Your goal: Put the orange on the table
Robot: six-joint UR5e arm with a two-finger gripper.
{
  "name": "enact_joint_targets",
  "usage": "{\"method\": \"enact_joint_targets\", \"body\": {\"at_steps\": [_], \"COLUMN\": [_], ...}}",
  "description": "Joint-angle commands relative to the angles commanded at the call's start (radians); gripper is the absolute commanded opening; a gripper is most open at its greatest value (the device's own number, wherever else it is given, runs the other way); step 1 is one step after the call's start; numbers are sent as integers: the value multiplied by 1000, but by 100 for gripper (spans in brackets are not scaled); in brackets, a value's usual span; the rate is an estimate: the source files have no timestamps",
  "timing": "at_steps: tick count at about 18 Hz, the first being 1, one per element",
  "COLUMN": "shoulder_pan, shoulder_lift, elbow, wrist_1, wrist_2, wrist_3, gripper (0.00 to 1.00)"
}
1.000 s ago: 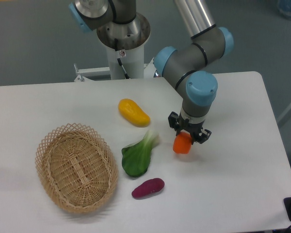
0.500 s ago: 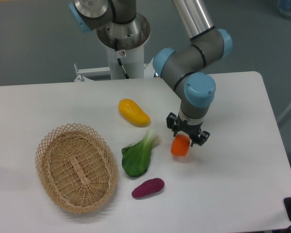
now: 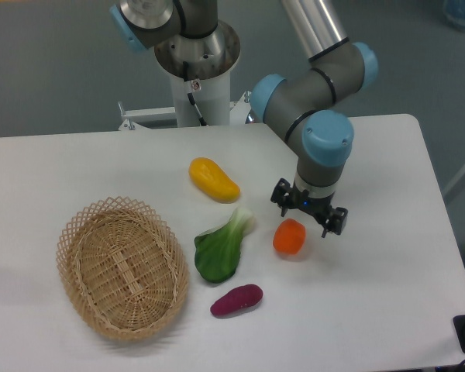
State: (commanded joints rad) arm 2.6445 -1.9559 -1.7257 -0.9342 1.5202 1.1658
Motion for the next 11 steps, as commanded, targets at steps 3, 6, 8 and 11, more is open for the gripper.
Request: {"method": "enact_joint_targets", "body": {"at_steps": [3,6,8,11], "shoulder_pan": [28,51,72,78], "shoulder_lift": [6,9,14,12], "elbow": [2,29,37,58], "wrist_1": [2,2,2,-2], "wrist_2": [-5,-5,-2,0], "wrist_3": [2,2,11,18], "gripper": [100,100,100,100]}}
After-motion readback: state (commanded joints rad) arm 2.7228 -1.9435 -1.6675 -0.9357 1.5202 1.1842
